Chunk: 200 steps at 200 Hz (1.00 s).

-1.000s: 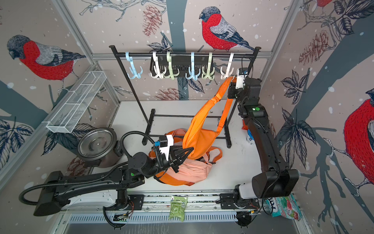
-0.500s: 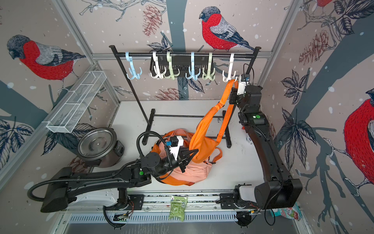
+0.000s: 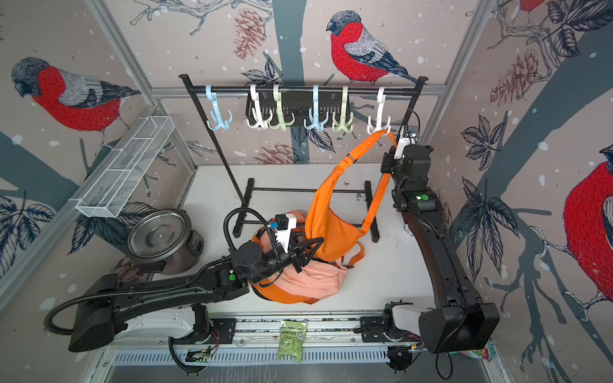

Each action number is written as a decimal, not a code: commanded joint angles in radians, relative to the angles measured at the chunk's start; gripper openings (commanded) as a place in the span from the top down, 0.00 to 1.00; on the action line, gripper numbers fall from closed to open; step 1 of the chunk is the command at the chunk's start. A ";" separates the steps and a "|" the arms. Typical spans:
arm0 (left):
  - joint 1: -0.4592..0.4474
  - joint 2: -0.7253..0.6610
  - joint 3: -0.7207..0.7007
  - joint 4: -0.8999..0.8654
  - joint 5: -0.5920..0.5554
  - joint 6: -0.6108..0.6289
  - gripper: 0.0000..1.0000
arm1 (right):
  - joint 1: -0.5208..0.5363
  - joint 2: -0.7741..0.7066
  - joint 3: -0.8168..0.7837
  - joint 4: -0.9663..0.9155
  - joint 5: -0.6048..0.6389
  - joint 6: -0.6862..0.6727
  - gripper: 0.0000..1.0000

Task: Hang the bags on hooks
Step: Hang the bag on the hook.

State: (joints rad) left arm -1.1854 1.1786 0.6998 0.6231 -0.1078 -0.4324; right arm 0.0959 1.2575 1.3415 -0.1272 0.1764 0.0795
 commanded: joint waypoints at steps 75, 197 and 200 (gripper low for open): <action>0.027 -0.075 -0.019 -0.046 -0.053 -0.026 0.34 | -0.001 -0.065 -0.077 0.022 0.077 0.017 0.61; 0.149 -0.375 -0.099 -0.331 -0.236 -0.146 0.32 | 0.318 -0.306 -0.298 -0.056 0.207 -0.105 0.19; 0.159 -0.385 -0.103 -0.339 -0.235 -0.156 0.32 | 0.335 -0.314 -0.302 -0.064 0.206 -0.110 0.18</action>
State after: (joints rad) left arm -1.0740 0.8440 0.6117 0.3763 -0.3092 -0.4984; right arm 0.3454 0.9848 1.0622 -0.1585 0.3378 0.0360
